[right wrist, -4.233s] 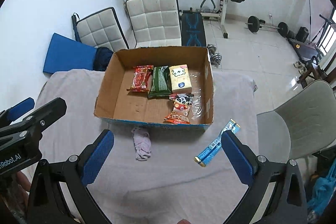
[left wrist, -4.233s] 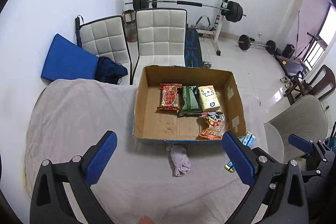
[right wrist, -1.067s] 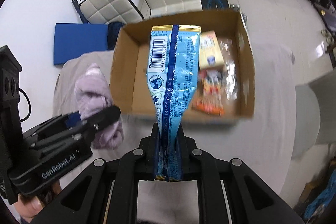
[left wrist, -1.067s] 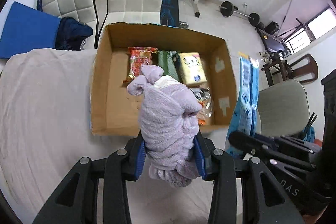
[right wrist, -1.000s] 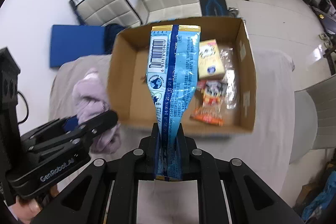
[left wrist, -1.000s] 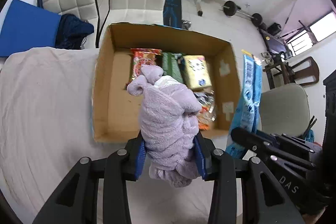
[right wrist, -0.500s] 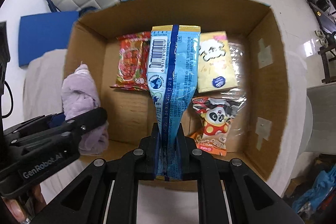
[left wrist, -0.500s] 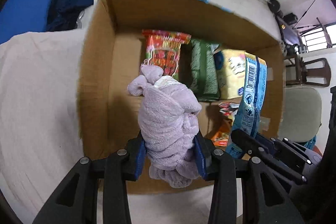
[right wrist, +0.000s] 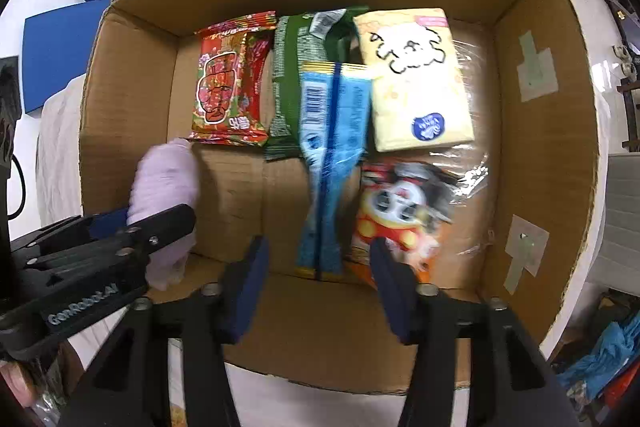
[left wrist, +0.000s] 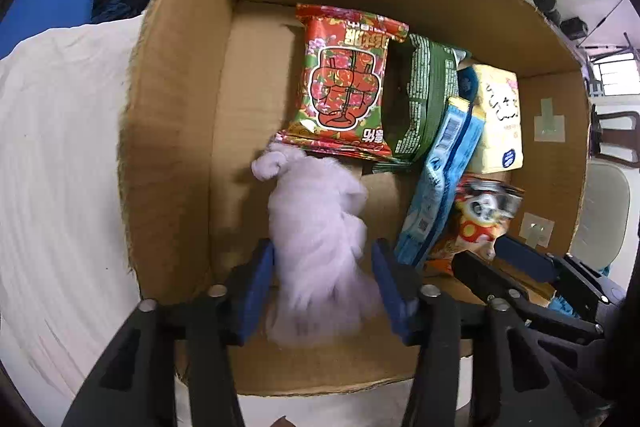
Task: Organize soft objects
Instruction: 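Carry the blue packet and sock into the box and lower them, then open both grippers to release the items and withdraw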
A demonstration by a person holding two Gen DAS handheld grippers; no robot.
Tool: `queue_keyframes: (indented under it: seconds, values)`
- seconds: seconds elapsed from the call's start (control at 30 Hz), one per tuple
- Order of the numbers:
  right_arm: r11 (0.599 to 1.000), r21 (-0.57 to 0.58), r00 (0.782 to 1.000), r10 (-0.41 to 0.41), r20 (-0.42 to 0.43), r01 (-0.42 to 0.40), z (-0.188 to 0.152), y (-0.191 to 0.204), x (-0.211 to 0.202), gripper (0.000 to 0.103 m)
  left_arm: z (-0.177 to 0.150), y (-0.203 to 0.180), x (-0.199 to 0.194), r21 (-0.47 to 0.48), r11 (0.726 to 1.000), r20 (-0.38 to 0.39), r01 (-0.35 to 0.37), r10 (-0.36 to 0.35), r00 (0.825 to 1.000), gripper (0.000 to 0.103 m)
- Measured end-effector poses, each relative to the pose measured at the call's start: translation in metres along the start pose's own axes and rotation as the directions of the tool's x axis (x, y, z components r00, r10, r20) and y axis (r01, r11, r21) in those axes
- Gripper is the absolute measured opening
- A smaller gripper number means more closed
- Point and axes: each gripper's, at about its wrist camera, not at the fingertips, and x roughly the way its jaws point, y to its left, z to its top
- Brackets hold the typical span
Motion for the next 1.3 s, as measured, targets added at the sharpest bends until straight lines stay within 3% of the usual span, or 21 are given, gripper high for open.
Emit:
queue_keyframes:
  seconds: [0.07,0.17,0.2,0.27,0.37,0.6,0.77,1.03,1.3]
  values:
    - [1.000,0.002,1.000,-0.003,0.000,0.003,-0.002,-0.004,-0.001,0.056,-0.003,0.000,-0.004,-0.005,1.000,0.012,0.005,-0.005,1.000,0.064]
    - [1.000,-0.001,1.000,-0.023,0.011,0.023,-0.009,-0.011,-0.005,0.057,-0.004,0.001,-0.015,0.004,1.000,0.042,-0.014,0.014,0.999,0.073]
    - [0.999,-0.003,0.999,-0.035,0.015,0.035,-0.009,-0.011,-0.006,0.059,-0.005,-0.001,-0.018,0.008,1.000,0.052,-0.018,0.018,0.998,0.073]
    - [0.998,0.001,0.997,-0.061,0.035,0.061,-0.015,-0.022,-0.008,0.065,-0.006,-0.005,-0.026,0.017,0.999,0.077,-0.038,0.036,0.996,0.088]
    - [0.996,0.016,0.995,-0.086,0.044,0.085,-0.023,-0.034,-0.010,0.069,-0.011,-0.013,-0.036,0.039,0.996,0.123,-0.075,0.069,0.990,0.097]
    - [0.993,0.037,0.989,-0.116,0.096,0.113,-0.039,-0.037,-0.020,0.102,-0.023,-0.027,-0.050,0.056,0.993,0.194,-0.106,0.093,0.977,0.098]
    - [0.989,0.046,0.978,-0.145,0.153,0.140,-0.048,-0.037,-0.043,0.103,-0.034,-0.032,-0.060,0.059,0.990,0.255,-0.130,0.111,0.960,0.103]
    - [0.987,0.049,0.962,-0.160,0.219,0.153,-0.069,-0.035,-0.078,0.103,-0.054,-0.035,-0.090,0.050,0.988,0.358,-0.145,0.118,0.926,0.103]
    - [0.990,0.047,0.944,-0.140,0.298,0.132,-0.104,-0.029,-0.121,0.103,-0.098,-0.047,-0.134,0.066,0.986,0.436,-0.153,0.110,0.893,0.103]
